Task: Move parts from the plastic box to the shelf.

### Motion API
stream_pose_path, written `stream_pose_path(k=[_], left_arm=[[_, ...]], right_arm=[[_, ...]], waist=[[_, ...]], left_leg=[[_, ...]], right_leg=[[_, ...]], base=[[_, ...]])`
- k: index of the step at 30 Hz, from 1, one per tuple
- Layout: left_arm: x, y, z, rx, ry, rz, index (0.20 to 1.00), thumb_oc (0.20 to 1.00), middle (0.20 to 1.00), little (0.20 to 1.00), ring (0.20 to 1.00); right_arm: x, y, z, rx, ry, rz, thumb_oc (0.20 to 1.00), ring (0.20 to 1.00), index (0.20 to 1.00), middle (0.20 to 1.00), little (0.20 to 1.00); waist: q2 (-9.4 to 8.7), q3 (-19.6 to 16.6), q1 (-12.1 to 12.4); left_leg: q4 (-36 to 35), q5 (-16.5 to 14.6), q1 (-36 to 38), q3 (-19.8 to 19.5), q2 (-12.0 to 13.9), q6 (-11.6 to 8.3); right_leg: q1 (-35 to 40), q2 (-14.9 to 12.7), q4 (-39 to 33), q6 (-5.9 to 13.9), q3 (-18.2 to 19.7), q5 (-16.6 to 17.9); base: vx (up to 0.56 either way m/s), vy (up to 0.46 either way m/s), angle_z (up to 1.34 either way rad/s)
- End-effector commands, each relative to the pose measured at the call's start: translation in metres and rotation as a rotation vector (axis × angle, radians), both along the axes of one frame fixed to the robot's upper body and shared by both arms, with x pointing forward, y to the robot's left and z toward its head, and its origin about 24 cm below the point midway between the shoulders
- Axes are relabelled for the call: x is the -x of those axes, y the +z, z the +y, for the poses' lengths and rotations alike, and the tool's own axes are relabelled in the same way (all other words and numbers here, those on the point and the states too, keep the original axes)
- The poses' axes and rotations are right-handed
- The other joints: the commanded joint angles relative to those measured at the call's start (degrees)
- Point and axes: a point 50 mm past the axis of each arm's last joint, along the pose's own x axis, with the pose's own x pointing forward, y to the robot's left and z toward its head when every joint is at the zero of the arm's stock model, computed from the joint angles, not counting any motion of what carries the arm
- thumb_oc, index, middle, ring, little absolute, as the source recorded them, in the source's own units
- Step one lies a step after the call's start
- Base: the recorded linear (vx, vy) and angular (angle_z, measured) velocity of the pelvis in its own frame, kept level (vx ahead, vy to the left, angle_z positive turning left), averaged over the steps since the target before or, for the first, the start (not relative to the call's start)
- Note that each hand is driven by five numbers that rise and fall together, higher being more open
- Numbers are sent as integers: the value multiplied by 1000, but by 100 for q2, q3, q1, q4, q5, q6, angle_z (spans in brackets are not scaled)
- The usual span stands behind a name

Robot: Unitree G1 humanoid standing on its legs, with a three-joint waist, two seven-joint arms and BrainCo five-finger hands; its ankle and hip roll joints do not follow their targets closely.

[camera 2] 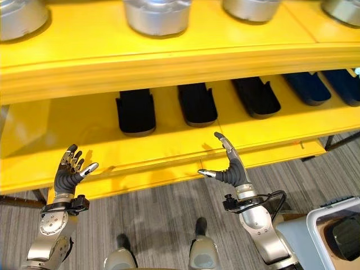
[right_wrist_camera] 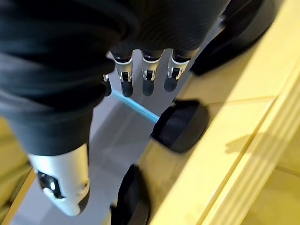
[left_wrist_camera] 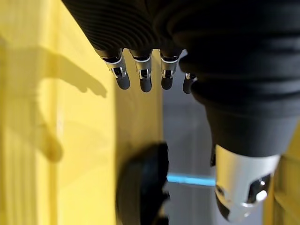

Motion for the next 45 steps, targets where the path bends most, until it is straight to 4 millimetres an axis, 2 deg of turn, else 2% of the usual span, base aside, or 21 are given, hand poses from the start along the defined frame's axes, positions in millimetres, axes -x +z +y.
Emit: stream_pose_path(k=[1,3,4,7,11,12,13,15,19,25,26,27,28,30,32,35,36,37,39,41,45], left_arm=[[-1,17,-3,-20,-56,-97,1000,1000,1000,1000,1000],[-1,14,-6,-9,-59,-88,1000,1000,1000,1000,1000],[-2,12,-8,-6,-69,-82,1000,1000,1000,1000,1000],[-4,11,-11,3,-78,-77,1000,1000,1000,1000,1000],[0,7,-17,14,-88,-69,1000,1000,1000,1000,1000],[1,6,-18,13,-90,-64,1000,1000,1000,1000,1000],[4,4,-20,5,-87,-57,1000,1000,1000,1000,1000],[6,4,-19,5,-84,-62,1000,1000,1000,1000,1000],[4,0,-25,-19,-128,-33,1000,1000,1000,1000,1000],[1,3,-24,-15,-123,-39,1000,1000,1000,1000,1000],[1,5,-19,-18,-97,-43,1000,1000,1000,1000,1000],[7,6,-9,-22,-59,-42,1000,1000,1000,1000,1000],[11,3,-4,-17,-47,-28,1000,1000,1000,1000,1000],[12,4,-3,-17,-43,-27,1000,1000,1000,1000,1000],[11,4,-3,-16,-37,-30,1000,1000,1000,1000,1000],[10,0,-4,-16,-33,-16,1000,1000,1000,1000,1000],[7,-1,-6,-10,-39,-18,1000,1000,1000,1000,1000],[6,-1,-6,-10,-40,-18,1000,1000,1000,1000,1000],[-7,2,-23,52,-87,-56,1000,1000,1000,1000,1000],[-8,3,-26,63,-102,-62,1000,1000,1000,1000,1000],[-8,1,-32,89,-124,-56,1000,1000,1000,1000,1000]], right_arm=[[4,23,-4,-57,38,-117,1000,1000,1000,1000,1000],[4,21,-5,-55,36,-110,1000,1000,1000,1000,1000],[4,18,-6,-57,28,-96,1000,1000,1000,1000,1000],[4,16,-8,-57,9,-88,1000,1000,1000,1000,1000],[3,9,-6,-63,29,-45,1000,1000,1000,1000,1000],[2,8,-4,-72,44,-35,1000,1000,1000,1000,1000],[0,3,4,-104,90,-2,1000,1000,1000,1000,1000],[-8,2,15,-148,142,12,1000,1000,1000,1000,1000],[-3,-8,21,-253,160,78,1000,1000,1000,1000,1000],[-9,-6,31,-264,193,77,1000,1000,1000,1000,1000],[-11,-2,35,-264,207,59,1000,1000,1000,1000,1000],[-13,-3,40,-261,216,59,1000,1000,1000,1000,1000],[-16,-2,42,-249,221,60,1000,1000,1000,1000,1000],[-19,-1,45,-249,226,57,1000,1000,1000,1000,1000],[-21,-3,44,-250,200,61,1000,1000,1000,1000,1000],[-20,-3,41,-244,182,55,1000,1000,1000,1000,1000],[-16,-8,34,-246,157,76,1000,1000,1000,1000,1000],[-16,-8,34,-246,156,76,1000,1000,1000,1000,1000],[-14,-6,18,-236,108,61,1000,1000,1000,1000,1000],[-14,-5,16,-240,102,59,1000,1000,1000,1000,1000],[-11,-8,-1,-241,48,66,1000,1000,1000,1000,1000]], waist=[[11,-267,73],[76,-327,104],[105,-373,148],[62,-388,124],[-104,-451,334],[-112,-464,326],[-76,-489,437],[-50,-498,514],[-83,-726,354],[-58,-509,389],[10,-421,528],[147,-370,700],[205,-408,681],[183,-383,664],[103,-426,553],[60,-462,585],[-147,-554,575],[-143,-550,577],[-57,-618,347],[-18,-593,306],[28,-473,197]], left_leg=[[-294,1067,-61,-330,531,-73],[-247,1481,-59,-391,629,-147],[-132,1945,-116,-443,717,-218],[104,2036,-265,-227,750,-172],[212,329,-494,-782,-1062,441],[141,123,-451,-840,-1341,566],[-16,-78,-427,-1413,-2073,762],[-85,-83,-428,-2047,-2464,902],[-622,-35,11,-1669,-2327,1059],[-364,-225,-3,-1219,-2170,1165],[-313,-279,2,-975,-1996,1155],[-328,-325,99,-547,-1696,1071],[-480,-378,295,-388,-1525,984],[-601,-275,388,-208,-1527,987],[-670,-316,527,-221,-1554,909],[-696,-439,740,-119,-1390,769],[-736,-324,790,80,-1227,606],[-742,-318,797,77,-1219,599],[-303,-228,710,-19,-526,259],[-168,-159,677,-20,-393,217],[1213,751,347,-325,127,101]], right_leg=[[-29,111,651,58,406,-665],[113,308,565,-91,367,-744],[308,494,304,-227,316,-749],[589,592,-97,-371,168,-695],[831,499,-745,-287,235,-346],[829,536,-776,-266,271,-301],[802,700,-837,-254,511,-170],[713,927,-812,-261,848,-126],[766,966,-888,-228,1067,-77],[346,998,-145,-176,1196,-140],[197,726,181,-121,580,-242],[345,-34,385,-89,-815,-330],[340,-515,403,56,-1045,-46],[337,-740,228,119,-1013,228],[260,-1154,-288,388,-558,882],[324,-1400,-523,614,-778,1096],[510,-1217,-741,571,-1021,920],[525,-1206,-757,565,-1030,925],[469,-652,-511,295,-920,428],[466,-492,-480,203,-866,296],[640,169,-459,-306,-583,-207]], base=[[10,-216,-15],[4,-290,-8],[-8,-375,-5],[-11,-260,40],[8,-77,4],[94,-7,-45],[79,-3,-82],[66,-4,-196],[91,89,-83],[-45,19,-50],[-115,-72,-131],[-67,-167,-200],[-58,-132,-208],[15,-160,-102],[140,-298,-42],[94,-244,-26],[136,-354,-26],[138,-492,-31],[243,-591,-49],[133,-311,-26],[200,-345,-38]])
